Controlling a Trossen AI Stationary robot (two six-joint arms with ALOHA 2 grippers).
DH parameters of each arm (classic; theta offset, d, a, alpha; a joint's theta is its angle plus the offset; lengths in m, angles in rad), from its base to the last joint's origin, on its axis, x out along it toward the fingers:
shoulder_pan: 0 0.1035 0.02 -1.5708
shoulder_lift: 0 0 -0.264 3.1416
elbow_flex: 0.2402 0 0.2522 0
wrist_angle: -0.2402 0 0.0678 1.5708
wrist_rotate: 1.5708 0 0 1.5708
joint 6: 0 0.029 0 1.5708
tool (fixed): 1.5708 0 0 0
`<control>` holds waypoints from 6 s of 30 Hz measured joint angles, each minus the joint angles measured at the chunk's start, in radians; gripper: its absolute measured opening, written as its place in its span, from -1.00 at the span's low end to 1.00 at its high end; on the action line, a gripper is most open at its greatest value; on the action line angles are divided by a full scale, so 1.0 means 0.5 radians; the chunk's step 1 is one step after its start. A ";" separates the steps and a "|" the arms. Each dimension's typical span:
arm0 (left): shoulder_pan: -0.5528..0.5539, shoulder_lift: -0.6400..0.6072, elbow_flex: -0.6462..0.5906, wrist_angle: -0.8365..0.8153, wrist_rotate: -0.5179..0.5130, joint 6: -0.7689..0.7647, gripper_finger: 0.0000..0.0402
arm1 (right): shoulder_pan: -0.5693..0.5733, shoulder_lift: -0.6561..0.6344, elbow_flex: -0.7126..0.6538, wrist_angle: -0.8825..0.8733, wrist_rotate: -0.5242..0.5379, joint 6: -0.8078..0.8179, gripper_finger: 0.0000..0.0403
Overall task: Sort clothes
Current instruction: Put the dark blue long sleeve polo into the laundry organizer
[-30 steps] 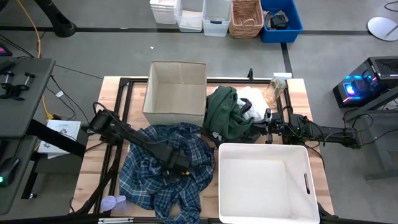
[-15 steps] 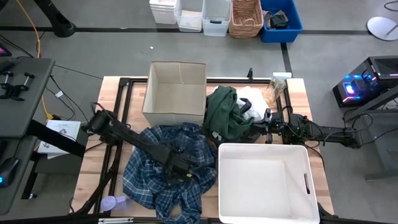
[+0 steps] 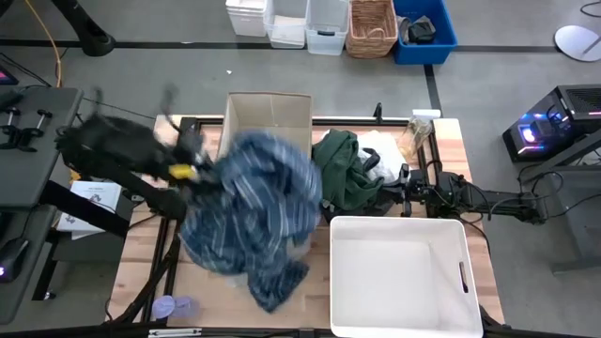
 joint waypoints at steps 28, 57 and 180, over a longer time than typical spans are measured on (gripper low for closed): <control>-0.043 0.163 0.411 0.767 0.270 0.010 -0.77 | 0.000 0.000 0.000 0.000 0.000 0.000 -1.00; 0.163 0.576 0.419 -0.836 -0.355 0.318 -0.02 | 0.001 0.000 0.000 0.000 0.000 0.000 -1.00; 0.143 0.803 0.116 -0.699 -0.356 -0.001 0.38 | 0.001 0.002 0.000 0.000 0.000 0.000 -1.00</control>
